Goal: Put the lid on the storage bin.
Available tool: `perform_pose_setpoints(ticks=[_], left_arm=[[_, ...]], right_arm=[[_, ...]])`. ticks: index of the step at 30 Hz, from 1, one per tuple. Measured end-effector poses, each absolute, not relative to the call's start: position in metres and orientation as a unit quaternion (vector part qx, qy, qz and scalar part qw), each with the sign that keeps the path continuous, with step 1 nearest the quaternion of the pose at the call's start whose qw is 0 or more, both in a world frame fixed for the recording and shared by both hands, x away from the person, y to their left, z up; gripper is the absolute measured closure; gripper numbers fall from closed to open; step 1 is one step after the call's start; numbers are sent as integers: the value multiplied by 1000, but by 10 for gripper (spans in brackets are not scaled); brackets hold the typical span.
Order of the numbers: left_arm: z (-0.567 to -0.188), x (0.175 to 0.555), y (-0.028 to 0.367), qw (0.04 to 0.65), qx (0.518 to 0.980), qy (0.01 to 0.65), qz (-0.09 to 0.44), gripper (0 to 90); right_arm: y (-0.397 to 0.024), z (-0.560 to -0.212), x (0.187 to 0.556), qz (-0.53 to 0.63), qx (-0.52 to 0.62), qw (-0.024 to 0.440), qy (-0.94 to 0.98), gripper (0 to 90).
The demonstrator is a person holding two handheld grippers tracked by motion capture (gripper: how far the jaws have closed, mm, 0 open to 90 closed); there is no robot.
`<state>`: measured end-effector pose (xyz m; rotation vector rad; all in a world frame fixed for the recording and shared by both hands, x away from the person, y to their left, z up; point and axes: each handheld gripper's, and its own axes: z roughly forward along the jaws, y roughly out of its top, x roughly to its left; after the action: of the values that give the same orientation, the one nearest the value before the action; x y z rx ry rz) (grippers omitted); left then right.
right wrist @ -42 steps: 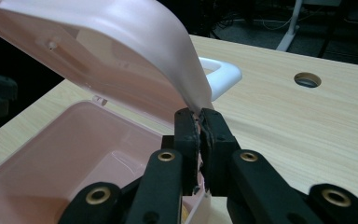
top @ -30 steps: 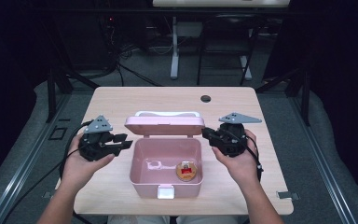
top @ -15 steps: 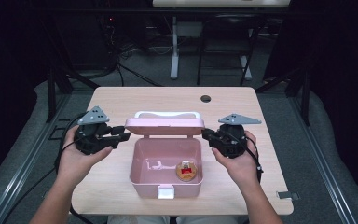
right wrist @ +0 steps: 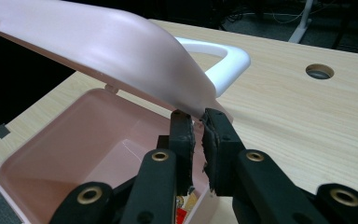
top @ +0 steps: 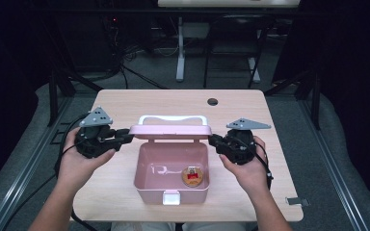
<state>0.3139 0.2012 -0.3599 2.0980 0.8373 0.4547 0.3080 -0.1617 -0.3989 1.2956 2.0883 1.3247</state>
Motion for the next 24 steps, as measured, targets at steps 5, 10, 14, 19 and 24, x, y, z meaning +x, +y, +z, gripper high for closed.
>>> perform_pose_setpoints(ticks=[5,10,14,19,24], left_arm=[[-361,312,202,405,834,330,179,767],[-362,309,202,400,837,327,178,768],[-365,308,203,400,839,325,174,782],[-367,305,203,395,844,320,170,783],[-369,301,203,394,846,318,169,782]], right_arm=[[-163,-395,305,465,455,168,741,823],[-162,-390,301,455,450,172,749,824],[-162,-389,299,446,448,165,757,825],[-165,-387,294,447,445,155,761,824],[-165,-382,285,453,437,161,760,820]])
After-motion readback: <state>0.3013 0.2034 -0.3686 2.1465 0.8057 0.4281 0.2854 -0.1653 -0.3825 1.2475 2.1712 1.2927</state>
